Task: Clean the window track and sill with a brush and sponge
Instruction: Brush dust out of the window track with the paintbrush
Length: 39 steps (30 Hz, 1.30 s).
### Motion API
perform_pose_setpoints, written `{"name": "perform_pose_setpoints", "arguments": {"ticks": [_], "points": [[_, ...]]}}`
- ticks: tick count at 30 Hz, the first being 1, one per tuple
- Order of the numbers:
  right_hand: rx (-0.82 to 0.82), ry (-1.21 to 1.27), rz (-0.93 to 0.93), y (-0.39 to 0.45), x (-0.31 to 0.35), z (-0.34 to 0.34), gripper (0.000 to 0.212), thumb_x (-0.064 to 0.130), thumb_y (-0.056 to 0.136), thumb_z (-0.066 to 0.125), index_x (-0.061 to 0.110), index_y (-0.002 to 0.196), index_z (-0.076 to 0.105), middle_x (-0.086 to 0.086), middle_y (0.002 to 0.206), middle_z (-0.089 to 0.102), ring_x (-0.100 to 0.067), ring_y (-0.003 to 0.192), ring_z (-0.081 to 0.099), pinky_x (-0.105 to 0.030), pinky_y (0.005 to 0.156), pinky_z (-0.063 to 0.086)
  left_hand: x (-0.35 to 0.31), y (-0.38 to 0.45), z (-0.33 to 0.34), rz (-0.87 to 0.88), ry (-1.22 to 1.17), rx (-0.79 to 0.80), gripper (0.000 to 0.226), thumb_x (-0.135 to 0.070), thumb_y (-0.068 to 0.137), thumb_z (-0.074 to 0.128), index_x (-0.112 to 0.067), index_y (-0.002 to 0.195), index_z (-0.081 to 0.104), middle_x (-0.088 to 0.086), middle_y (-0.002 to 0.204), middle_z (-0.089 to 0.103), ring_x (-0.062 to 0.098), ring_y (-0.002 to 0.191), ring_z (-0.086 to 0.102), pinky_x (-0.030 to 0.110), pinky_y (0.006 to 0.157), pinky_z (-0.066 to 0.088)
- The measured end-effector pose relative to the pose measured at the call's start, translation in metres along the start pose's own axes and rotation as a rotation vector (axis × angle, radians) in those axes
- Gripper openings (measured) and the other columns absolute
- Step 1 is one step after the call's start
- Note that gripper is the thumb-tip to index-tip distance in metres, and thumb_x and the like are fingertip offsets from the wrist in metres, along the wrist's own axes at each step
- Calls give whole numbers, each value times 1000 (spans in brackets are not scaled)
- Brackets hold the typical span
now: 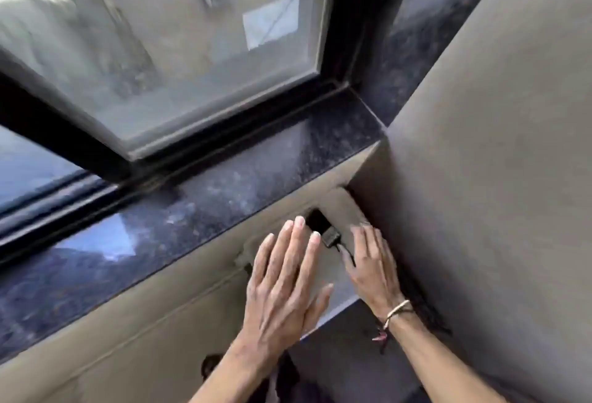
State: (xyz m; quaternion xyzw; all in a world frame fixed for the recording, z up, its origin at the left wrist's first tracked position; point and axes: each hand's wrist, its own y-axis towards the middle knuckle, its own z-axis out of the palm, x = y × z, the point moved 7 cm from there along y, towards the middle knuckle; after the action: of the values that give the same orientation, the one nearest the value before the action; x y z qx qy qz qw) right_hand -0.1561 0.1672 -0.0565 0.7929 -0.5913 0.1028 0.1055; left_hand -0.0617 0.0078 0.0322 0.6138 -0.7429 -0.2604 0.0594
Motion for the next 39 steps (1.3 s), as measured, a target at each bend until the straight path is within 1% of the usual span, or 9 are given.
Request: {"name": "perform_pose_setpoints", "arguments": {"ticks": [6,11,18,21,24,28,31,34,39], "points": [[308,8,147,9,-49,114,37,24,80,79,7,107,60,-17,93,68,-42,85,67,-45,68,56,37,-75,141,-196,82,295,65,-44,106,48,-3,156,43,24,165,33,38,152,39,59,117,41],[304,31,147,7,-64,134,29,19,96,64,5,121,60,-20,108,65,-42,100,64,-46,79,55,68,-102,189,-247,164,383,67,-48,111,32,0,157,41,26,166,32,38,153,36,58,122,35],[199,324,299,-1,-56,46,12,9,86,76,10,98,76,-9,94,76,-26,86,73,-41,78,59,55,-74,126,-160,114,338,66,-50,108,43,-5,156,45,23,164,39,36,152,40,56,122,35],[55,420,425,-7,-35,-19,14,9,75,86,9,86,77,-4,77,78,-4,72,74,-20,70,55,47,-50,58,-82,63,225,64,-47,107,47,-6,156,46,22,163,41,36,153,39,56,120,39],[-67,431,413,-14,5,-85,20,6,67,91,14,76,75,2,63,69,18,67,64,-6,61,45,61,-37,-14,-61,60,101,64,-44,106,50,-6,157,43,23,163,40,36,154,36,58,119,41],[-124,539,414,-26,73,-145,29,9,68,92,27,72,70,4,57,73,-2,68,68,-29,64,53,125,-43,-113,-136,167,-99,64,-46,106,46,-6,156,40,22,162,41,35,155,36,54,124,34],[-210,679,388,-32,146,-174,27,15,76,87,37,84,73,20,82,77,-10,69,72,-37,74,59,196,-70,-177,-246,261,-190,63,-46,109,41,-5,156,38,24,161,41,35,154,33,54,125,30],[-282,1024,296,-20,239,-181,25,3,84,78,25,86,66,-8,90,77,-14,78,73,-26,76,61,269,-102,-208,-364,378,-166,66,-48,110,37,-2,157,39,24,165,37,37,155,33,56,125,29],[-25,1471,186,32,413,-128,29,0,94,66,22,95,47,-21,91,79,-29,86,78,-43,80,64,349,-146,-208,-547,428,14,79,-60,109,16,-3,161,33,22,170,25,38,156,30,54,126,24]]}}
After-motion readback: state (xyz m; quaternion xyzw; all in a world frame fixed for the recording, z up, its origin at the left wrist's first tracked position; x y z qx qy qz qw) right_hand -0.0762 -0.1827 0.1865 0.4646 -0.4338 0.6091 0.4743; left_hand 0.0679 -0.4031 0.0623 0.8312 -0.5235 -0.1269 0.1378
